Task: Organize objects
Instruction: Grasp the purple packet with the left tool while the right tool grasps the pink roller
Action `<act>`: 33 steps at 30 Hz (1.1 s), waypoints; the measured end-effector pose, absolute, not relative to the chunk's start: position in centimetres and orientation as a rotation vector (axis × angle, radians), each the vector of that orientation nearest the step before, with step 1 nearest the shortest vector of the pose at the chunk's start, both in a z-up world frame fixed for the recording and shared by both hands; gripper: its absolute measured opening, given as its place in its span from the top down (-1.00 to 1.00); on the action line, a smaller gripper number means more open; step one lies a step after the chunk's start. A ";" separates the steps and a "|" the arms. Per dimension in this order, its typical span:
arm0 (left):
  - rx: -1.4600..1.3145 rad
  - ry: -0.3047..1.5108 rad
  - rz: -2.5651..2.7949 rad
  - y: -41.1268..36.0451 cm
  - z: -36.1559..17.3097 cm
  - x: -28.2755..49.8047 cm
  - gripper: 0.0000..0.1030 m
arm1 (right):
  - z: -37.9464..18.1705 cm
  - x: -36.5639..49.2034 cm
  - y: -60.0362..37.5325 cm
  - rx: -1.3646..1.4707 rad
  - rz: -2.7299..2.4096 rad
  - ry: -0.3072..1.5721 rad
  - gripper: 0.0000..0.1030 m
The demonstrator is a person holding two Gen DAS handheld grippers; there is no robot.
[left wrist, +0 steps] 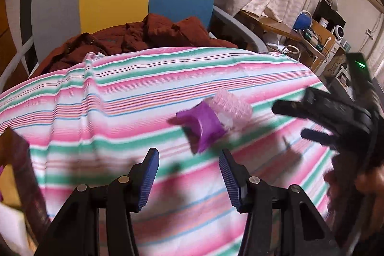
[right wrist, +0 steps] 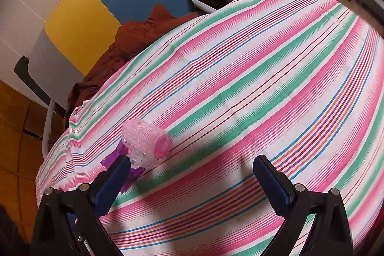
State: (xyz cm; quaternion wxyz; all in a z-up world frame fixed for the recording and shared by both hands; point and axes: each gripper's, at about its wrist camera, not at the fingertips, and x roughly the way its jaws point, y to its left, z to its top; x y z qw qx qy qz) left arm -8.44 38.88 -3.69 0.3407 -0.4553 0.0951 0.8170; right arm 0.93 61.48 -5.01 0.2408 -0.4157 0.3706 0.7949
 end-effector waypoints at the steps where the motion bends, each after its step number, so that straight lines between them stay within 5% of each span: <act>1: -1.201 0.235 2.120 39.4 -4.0 -8.9 -0.03 | -5.0 0.9 61.4 -1.139 2.179 1.014 -0.99; 18: -1.329 0.145 2.124 44.7 -8.5 -14.7 -0.27 | -5.5 0.4 61.5 -1.168 2.191 1.015 -0.99; 21: -1.339 0.101 2.105 43.8 -8.8 -15.1 -0.05 | -5.5 0.3 61.5 -1.179 2.197 0.992 -0.99; 33: -1.281 0.223 2.091 38.9 -8.6 -10.8 0.00 | -6.7 -0.7 61.0 -1.261 2.209 0.959 -0.99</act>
